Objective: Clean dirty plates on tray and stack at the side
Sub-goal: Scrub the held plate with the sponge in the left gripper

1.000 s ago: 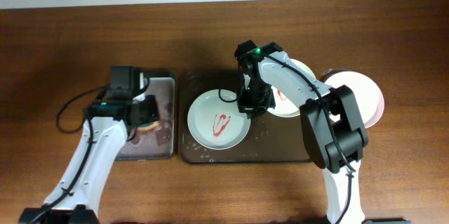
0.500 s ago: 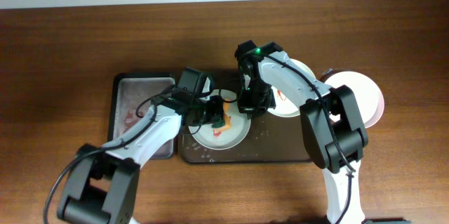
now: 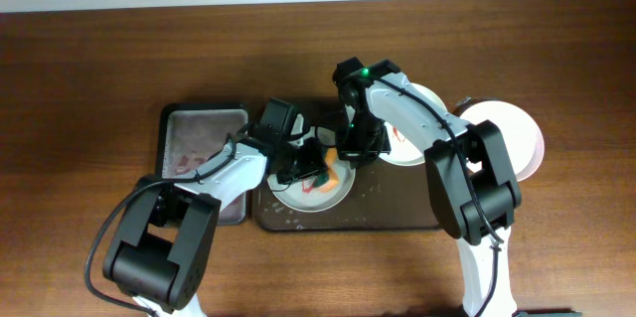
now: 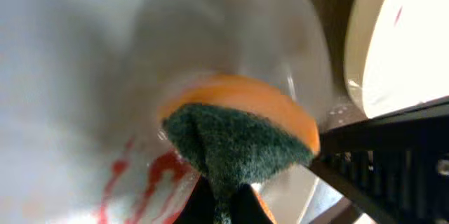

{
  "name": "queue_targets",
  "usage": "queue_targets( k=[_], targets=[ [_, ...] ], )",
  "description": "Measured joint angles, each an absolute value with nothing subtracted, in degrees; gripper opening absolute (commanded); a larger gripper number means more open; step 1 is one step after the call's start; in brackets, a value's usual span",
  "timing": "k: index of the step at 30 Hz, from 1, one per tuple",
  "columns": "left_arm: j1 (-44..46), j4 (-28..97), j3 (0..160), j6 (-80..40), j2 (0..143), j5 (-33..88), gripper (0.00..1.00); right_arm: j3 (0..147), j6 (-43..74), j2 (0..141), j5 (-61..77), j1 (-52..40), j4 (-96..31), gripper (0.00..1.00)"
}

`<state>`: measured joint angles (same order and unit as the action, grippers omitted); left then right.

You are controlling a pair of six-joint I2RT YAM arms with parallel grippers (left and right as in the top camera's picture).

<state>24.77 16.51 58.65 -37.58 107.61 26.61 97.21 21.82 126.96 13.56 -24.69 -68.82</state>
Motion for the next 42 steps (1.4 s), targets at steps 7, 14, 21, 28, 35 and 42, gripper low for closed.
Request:
queue_targets(
  k=[7,14,21,28,35,42],
  targets=[
    [25.1,24.5,60.0,-32.9,106.6,18.5,0.0,97.2,21.8,127.0,13.8,-24.7,-68.8,0.04],
    [24.9,27.9,59.4,-28.9,101.6,8.9,0.0,97.2,21.8,127.0,14.2,-24.7,-68.9,0.04],
    [25.2,26.0,59.3,-33.1,96.4,8.3,0.0,97.2,21.8,127.0,14.2,-24.7,-69.0,0.04],
    [26.5,17.4,59.1,-35.7,104.5,19.3,0.0,97.2,21.8,127.0,14.2,-24.7,-69.2,0.04],
    [26.5,19.1,59.3,-36.4,106.5,19.5,0.0,97.2,21.8,127.0,14.2,-24.7,-69.4,0.04],
    [23.4,25.1,59.7,-30.9,104.1,12.5,0.0,97.2,21.8,127.0,14.2,-24.7,-69.4,0.04]
  ],
)
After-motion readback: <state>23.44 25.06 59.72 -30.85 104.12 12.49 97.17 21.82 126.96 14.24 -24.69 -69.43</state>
